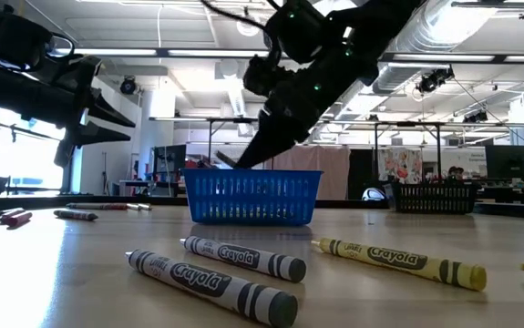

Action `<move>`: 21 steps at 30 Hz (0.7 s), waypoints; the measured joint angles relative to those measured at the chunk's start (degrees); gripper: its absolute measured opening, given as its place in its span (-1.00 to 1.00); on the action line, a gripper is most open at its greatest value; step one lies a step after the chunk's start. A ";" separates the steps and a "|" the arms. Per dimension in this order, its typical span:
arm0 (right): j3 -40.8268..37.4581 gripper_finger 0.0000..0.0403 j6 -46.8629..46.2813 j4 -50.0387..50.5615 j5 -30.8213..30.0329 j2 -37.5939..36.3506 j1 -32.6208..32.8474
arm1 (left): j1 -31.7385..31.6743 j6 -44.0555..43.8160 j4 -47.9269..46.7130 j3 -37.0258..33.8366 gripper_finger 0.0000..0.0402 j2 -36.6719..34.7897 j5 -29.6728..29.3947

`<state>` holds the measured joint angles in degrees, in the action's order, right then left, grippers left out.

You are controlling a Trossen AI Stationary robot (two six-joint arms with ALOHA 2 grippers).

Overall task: Sort crayons
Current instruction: Put the yellow crayon into the blue basket, then put the gray crayon into the orange basket

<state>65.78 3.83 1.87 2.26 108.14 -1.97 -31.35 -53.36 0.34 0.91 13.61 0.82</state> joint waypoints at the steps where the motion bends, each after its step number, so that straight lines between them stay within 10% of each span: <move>1: 0.00 -0.85 -1.80 0.07 -0.80 0.00 -0.03 | -0.01 0.01 0.00 -0.01 -0.50 0.00 0.00; 10: 0.02 -0.38 -12.49 0.65 1.19 -0.61 1.31 | 0.00 0.00 0.00 0.00 -0.50 0.00 0.00; 21: 6.82 -0.51 -28.32 19.14 19.09 -2.19 8.33 | -0.02 0.00 0.01 0.00 -0.50 0.00 0.00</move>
<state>72.60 -24.49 21.02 21.35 105.95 6.36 -31.38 -53.36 0.35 0.91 13.61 0.82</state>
